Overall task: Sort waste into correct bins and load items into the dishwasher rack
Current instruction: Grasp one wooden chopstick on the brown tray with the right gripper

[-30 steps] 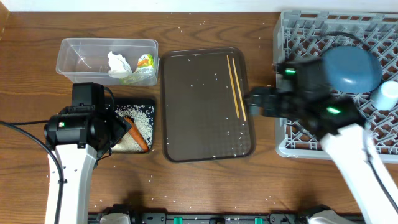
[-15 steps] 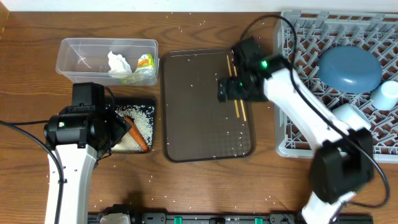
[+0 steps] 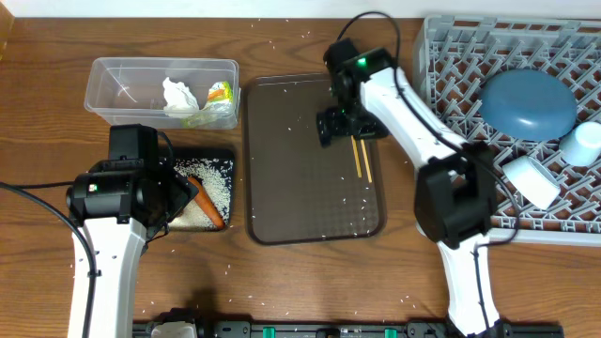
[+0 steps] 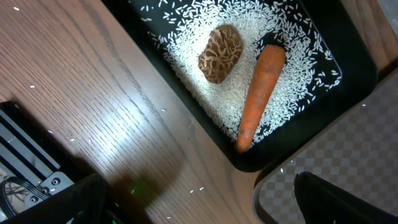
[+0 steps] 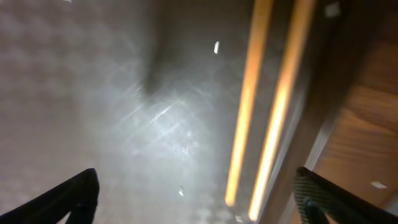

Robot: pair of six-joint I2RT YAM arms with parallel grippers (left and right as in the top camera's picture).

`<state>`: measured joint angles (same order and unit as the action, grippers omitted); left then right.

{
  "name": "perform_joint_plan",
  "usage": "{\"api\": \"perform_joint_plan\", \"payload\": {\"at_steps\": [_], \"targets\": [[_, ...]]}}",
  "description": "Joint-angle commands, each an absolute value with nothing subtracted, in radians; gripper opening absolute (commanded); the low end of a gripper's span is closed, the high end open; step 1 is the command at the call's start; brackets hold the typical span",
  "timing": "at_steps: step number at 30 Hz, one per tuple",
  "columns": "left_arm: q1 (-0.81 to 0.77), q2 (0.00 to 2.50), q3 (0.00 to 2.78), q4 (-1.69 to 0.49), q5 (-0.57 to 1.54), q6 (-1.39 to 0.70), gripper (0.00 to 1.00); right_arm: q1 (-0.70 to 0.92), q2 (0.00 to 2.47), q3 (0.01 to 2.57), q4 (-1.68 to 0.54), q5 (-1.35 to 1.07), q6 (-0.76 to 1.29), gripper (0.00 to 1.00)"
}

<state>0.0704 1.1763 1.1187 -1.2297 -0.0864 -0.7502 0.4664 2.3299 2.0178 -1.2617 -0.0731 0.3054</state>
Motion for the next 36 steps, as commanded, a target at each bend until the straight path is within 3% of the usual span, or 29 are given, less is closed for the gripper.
{"api": "perform_joint_plan", "payload": {"at_steps": [1,8,19,36], "targets": [[0.074,1.177,1.118,-1.234,-0.106,-0.733,0.98,0.484,2.366,2.033,-1.254,-0.068,0.291,0.91],[0.074,1.177,1.118,-1.234,-0.105,-0.733,0.98,0.505,2.375,2.033,-1.226,-0.068,0.303,0.83],[0.074,1.177,1.118,-1.234,-0.106,-0.733,0.98,0.509,2.376,1.991,-1.171,0.020,0.337,0.79],[0.074,1.177,1.118,-1.234,-0.106,-0.733,0.98,0.501,2.376,1.956,-1.123,0.041,0.337,0.77]]}}
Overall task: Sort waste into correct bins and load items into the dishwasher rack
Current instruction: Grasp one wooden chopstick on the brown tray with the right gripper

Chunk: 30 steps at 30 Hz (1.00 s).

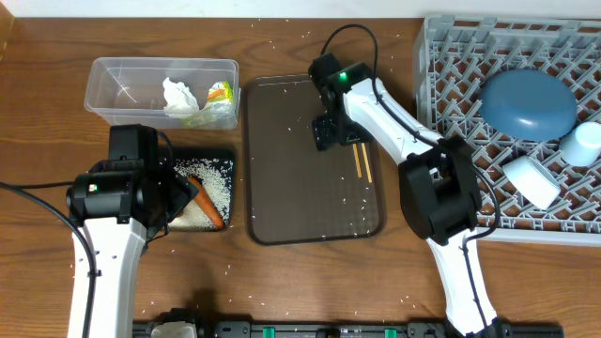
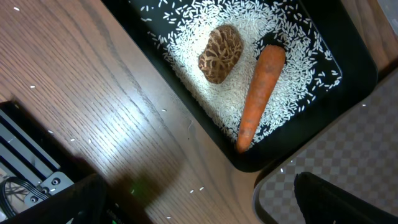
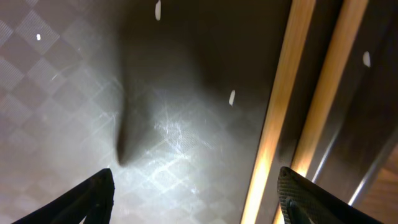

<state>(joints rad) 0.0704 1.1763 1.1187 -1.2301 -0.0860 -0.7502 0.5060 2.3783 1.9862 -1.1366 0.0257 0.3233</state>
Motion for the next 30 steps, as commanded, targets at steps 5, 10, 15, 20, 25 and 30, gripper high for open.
{"api": "perform_joint_plan", "payload": {"at_steps": [5,10,15,20,25,30], "targets": [[0.074,1.177,1.118,-1.234,-0.105,-0.733,0.98,0.501,2.376,1.904,-1.083,0.041,0.344,0.77],[0.074,1.177,1.118,-1.234,-0.106,-0.733,0.98,0.501,2.376,1.885,-1.081,0.041,0.344,0.60],[0.074,1.177,1.118,-1.234,-0.105,-0.733,0.98,0.510,2.376,1.885,-1.090,0.042,0.344,0.17],[0.074,1.177,1.118,-1.234,-0.106,-0.733,0.98,0.522,2.376,1.885,-1.100,0.046,0.360,0.01],[0.074,1.177,1.118,-1.234,-0.106,-0.733,0.98,0.531,2.373,1.894,-1.120,0.044,0.393,0.01],[0.074,1.177,1.118,-1.234,-0.106,-0.733,0.98,0.529,2.340,1.954,-1.172,-0.010,0.396,0.01]]}}
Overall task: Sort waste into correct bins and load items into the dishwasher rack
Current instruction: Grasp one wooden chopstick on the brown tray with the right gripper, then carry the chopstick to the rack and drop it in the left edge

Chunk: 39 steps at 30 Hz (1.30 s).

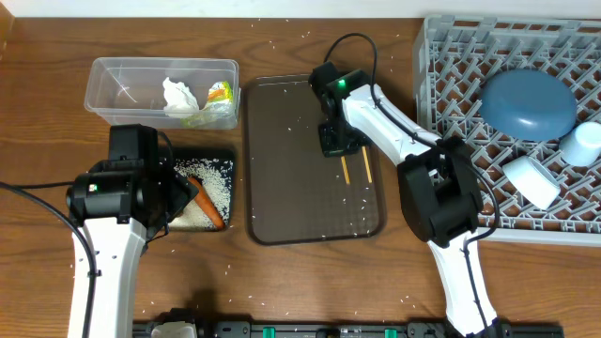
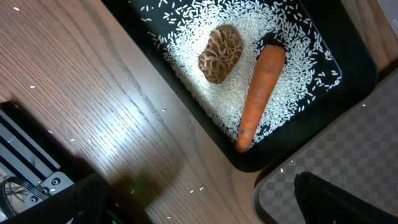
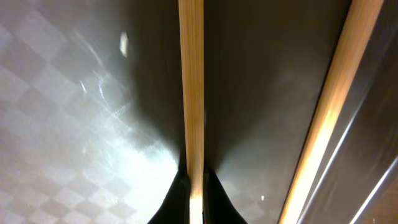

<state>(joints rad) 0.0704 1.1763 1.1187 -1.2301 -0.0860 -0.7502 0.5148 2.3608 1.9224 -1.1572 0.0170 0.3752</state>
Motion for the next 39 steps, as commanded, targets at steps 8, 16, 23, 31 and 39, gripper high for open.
{"api": "perform_joint_plan", "payload": {"at_steps": [8,16,23,31,39], "targets": [[0.074,1.177,1.118,-1.234,-0.105,-0.733,0.98,0.501,2.147,2.001,-1.192,-0.030,0.362,0.01],[0.074,1.177,1.118,-1.234,-0.106,-0.733,0.98,0.348,1.916,2.001,-1.239,0.061,0.291,0.01],[0.074,1.177,1.118,-1.234,-0.106,-0.733,0.98,0.150,1.879,2.000,-1.251,0.024,0.214,0.01],[0.074,1.177,1.118,-1.234,-0.105,-0.733,0.98,0.051,1.972,2.000,-1.244,-0.006,0.140,0.01],[0.074,1.177,1.118,-1.234,-0.106,-0.733,0.98,0.038,2.098,2.000,-1.235,0.004,0.114,0.25]]}}
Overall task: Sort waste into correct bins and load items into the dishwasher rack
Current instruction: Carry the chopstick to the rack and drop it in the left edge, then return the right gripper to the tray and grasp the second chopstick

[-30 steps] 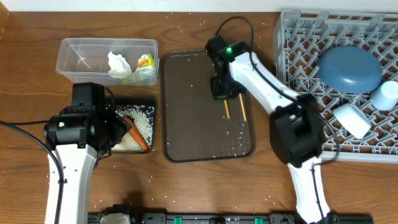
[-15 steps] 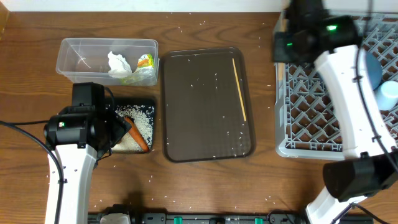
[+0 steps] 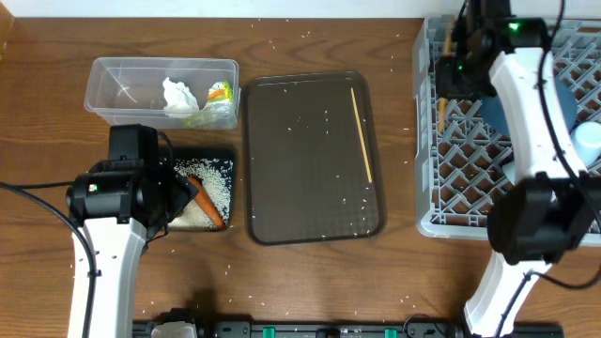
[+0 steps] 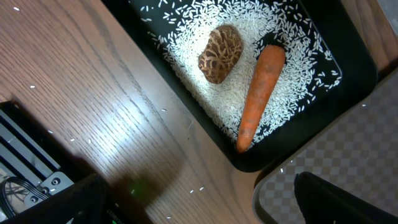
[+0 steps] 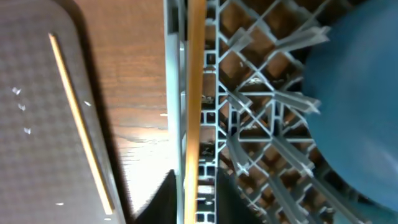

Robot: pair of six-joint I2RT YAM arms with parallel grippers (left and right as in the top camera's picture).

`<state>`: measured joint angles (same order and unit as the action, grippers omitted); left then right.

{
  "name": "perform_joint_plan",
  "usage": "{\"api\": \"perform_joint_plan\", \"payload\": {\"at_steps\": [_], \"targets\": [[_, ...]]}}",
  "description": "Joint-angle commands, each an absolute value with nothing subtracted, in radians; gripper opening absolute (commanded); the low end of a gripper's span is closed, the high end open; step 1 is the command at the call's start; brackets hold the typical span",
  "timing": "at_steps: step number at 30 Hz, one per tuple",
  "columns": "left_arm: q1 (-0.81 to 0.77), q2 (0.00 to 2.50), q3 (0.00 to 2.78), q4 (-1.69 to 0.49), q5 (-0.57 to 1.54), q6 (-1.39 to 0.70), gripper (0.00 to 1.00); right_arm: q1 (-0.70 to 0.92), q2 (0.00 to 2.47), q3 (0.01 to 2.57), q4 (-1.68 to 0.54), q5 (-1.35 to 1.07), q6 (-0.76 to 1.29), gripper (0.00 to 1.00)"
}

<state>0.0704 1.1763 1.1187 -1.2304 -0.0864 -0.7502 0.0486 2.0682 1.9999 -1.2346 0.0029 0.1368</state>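
Observation:
My right gripper (image 3: 457,52) is shut on one wooden chopstick (image 5: 194,93), held along the left edge of the grey dishwasher rack (image 3: 451,202); the jaws pinch it near its lower end (image 5: 194,193). A second chopstick (image 3: 362,131) lies on the right side of the brown tray (image 3: 282,188). Off to the left, my left gripper (image 4: 199,208) hangs open and empty beside the black tray (image 4: 348,56) of rice, which holds a carrot (image 4: 258,93) and a mushroom (image 4: 221,53).
A clear bin (image 3: 122,80) at the back left holds crumpled paper and a wrapper. A blue bowl (image 5: 354,106) rests in the rack, partly behind my right arm, with a white cup (image 3: 590,141) at the right edge. Rice grains dot the table.
My right gripper was shut on one chopstick down on the brown tray; now it holds that chopstick over the rack's left edge. The other chopstick stays on the tray. Left arm unchanged.
My right gripper stood open over the pair of chopsticks on the tray, then lower and nearer to them, then shut on one. That chopstick is now at the rack's left edge. The left gripper stayed open by the black tray throughout.

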Motion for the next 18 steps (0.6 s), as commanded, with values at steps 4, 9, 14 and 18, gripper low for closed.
{"api": "perform_joint_plan", "payload": {"at_steps": [4,9,14,18], "targets": [[0.074,1.177,1.118,-1.234,-0.105,-0.733,0.98,0.038,2.127,2.000,-1.245,0.003,0.116,0.46],[0.074,1.177,1.118,-1.234,-0.106,-0.733,0.98,0.048,2.118,2.001,-1.263,-0.008,0.139,0.52],[0.074,1.177,1.118,-1.234,-0.106,-0.733,0.98,0.095,2.084,2.001,-1.287,-0.112,0.161,0.52],[0.074,1.177,1.118,-1.234,-0.105,-0.733,0.98,0.170,2.072,2.001,-1.284,-0.147,0.200,0.52]]}}
